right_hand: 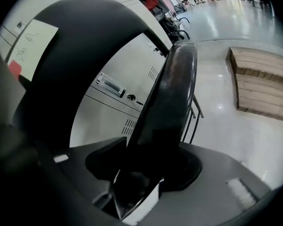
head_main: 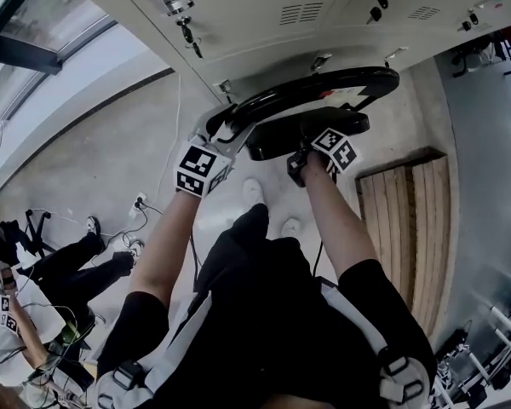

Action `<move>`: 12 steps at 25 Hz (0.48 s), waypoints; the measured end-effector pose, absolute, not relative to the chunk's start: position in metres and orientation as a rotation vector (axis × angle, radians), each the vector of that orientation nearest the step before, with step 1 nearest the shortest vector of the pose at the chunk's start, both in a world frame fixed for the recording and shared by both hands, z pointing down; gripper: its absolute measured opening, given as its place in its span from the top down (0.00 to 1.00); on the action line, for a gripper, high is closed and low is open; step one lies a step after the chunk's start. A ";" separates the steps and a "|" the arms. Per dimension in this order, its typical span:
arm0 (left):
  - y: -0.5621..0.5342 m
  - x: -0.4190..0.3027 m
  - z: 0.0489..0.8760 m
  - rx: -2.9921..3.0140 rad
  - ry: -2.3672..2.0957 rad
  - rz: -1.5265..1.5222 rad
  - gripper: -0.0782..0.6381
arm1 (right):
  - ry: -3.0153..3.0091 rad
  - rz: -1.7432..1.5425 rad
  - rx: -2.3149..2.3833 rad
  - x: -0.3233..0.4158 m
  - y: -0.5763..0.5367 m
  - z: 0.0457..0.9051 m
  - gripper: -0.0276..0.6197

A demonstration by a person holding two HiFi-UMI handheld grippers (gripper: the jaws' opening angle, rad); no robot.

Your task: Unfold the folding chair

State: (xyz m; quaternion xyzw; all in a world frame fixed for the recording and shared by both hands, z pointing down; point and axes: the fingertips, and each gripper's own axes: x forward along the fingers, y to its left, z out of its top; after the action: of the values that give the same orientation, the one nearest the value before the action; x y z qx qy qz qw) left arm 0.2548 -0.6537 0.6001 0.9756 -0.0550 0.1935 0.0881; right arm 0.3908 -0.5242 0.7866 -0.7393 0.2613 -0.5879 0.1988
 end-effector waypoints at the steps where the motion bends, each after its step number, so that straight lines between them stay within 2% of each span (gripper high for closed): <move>1: -0.653 0.255 0.601 2.899 -0.165 0.582 0.61 | 0.727 -1.640 -2.060 0.389 -0.519 0.787 0.62; 12: -0.637 0.248 0.610 2.877 -0.127 0.583 0.61 | 0.712 -1.670 -1.886 0.356 -0.442 0.810 0.64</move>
State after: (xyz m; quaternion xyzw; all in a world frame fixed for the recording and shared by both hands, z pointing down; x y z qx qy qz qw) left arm 0.2482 -0.6369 0.6101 0.9741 -0.0428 0.1973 0.1017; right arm 0.3565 -0.4422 0.8103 -0.6958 0.2628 -0.6162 0.2589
